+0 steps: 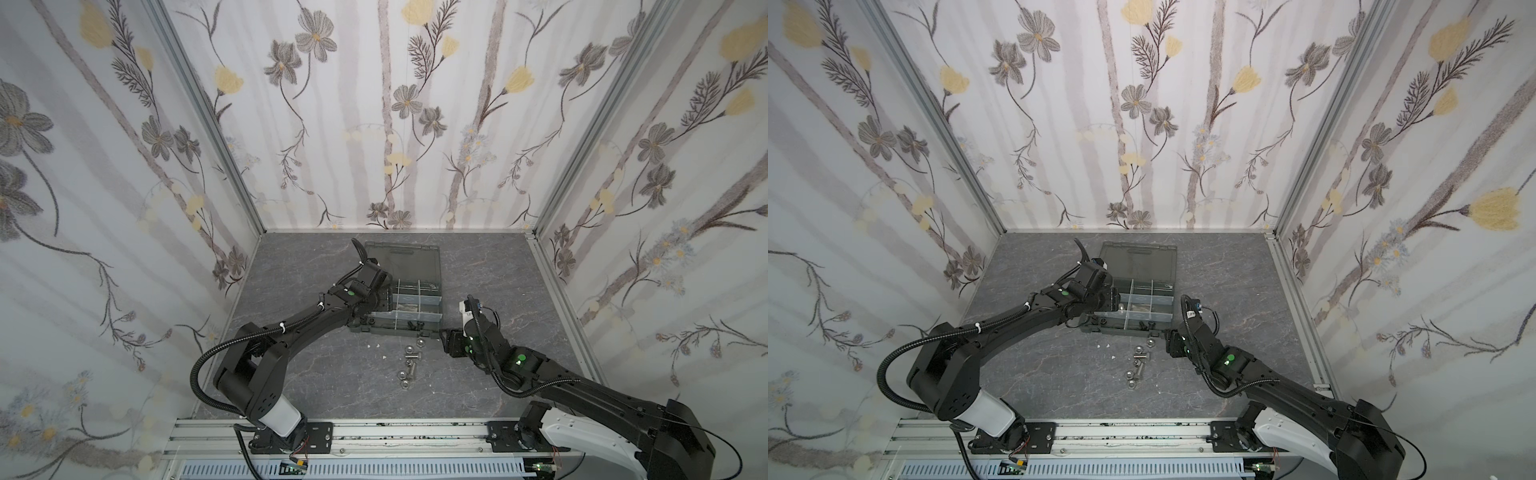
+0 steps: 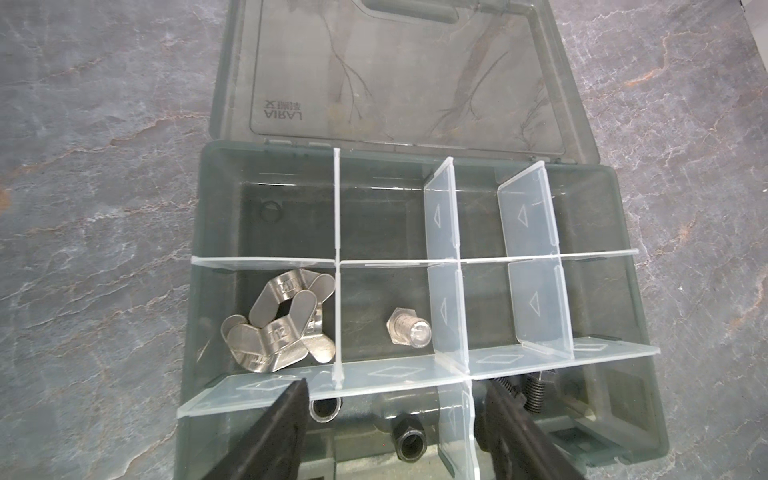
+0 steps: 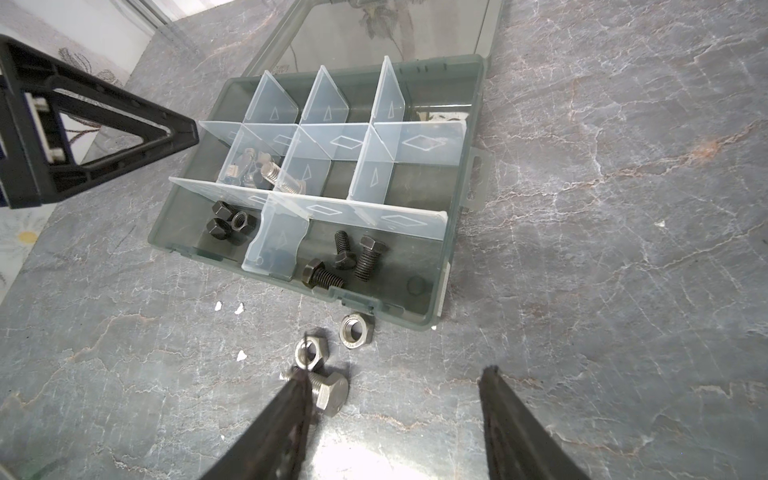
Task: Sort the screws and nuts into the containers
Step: 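Draw the left gripper back while the right gripper grasps a silver bolt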
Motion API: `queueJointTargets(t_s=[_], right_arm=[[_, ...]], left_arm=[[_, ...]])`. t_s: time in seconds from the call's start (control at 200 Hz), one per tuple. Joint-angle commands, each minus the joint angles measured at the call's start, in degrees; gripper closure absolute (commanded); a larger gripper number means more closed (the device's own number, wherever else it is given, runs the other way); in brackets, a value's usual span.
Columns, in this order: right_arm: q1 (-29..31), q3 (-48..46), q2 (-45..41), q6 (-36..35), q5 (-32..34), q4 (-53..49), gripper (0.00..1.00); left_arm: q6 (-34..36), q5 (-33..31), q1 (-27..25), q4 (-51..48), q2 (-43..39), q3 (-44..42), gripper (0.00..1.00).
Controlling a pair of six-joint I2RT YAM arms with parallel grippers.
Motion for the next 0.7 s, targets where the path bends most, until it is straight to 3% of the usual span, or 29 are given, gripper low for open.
queueJointTargets(t_s=[0.0,0.34,0.695], right_arm=[[1.32,-0.56,1.72,2.37,-2.27,4.24,0.36],[10.22,5.44,16.75,5.82,-2.91,6.08,0.44],[11.36,10.33,25.23,8.69,-2.46,3.02,0.60]], left_arm=[[-1.54,-2.05,0.25,0.82,-1.57,-1.16,0.29],[-3.92,-4.08,1.27,1.09,-7.17,-6.83,0.27],[-5.56,-4.58,2.35,1.61,-12.85,-12.30,0.25]])
